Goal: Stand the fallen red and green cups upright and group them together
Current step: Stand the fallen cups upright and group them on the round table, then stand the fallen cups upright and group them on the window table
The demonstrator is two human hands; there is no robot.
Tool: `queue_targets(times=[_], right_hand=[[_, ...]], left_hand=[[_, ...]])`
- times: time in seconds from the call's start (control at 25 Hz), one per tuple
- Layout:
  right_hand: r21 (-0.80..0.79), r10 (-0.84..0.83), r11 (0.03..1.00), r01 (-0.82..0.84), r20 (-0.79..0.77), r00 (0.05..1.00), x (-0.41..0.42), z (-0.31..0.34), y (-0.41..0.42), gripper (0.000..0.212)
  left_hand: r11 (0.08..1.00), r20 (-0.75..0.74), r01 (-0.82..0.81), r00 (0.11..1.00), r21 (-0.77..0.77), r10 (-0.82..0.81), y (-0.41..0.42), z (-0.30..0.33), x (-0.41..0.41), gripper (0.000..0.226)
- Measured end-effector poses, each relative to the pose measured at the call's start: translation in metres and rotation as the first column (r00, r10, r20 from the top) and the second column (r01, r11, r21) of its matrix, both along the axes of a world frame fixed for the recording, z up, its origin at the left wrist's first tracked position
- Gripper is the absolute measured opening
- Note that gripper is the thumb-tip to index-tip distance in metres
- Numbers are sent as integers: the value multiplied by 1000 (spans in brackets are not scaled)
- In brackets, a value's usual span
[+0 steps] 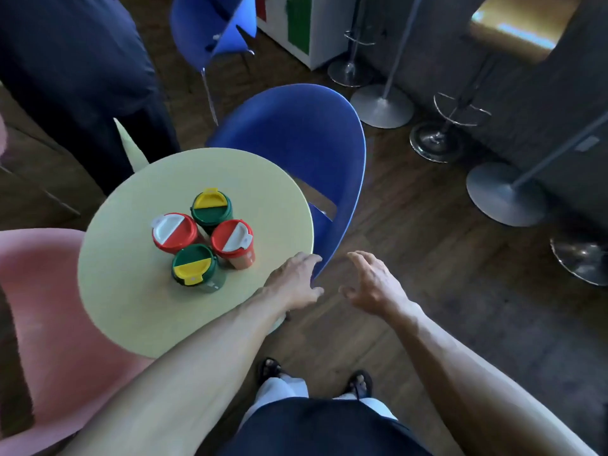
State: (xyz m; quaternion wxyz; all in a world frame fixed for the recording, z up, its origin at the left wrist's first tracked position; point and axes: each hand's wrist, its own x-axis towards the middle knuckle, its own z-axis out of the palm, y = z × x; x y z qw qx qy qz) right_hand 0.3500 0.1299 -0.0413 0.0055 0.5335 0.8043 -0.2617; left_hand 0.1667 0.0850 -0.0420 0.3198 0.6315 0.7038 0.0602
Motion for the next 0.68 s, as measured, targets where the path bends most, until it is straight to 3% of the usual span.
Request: queue_targets(times=[0.32,0.68], right_hand=[[-73,-254,965,250,-54,966,145,-32,-55,70],[-86,-457,888,451,-62,888,229,-51,-69,66]], left_hand=[[992,-17,123,992,-21,-123,-12,-17,138,63],[958,-75,283,955,-43,-285,10,-24,235,65]])
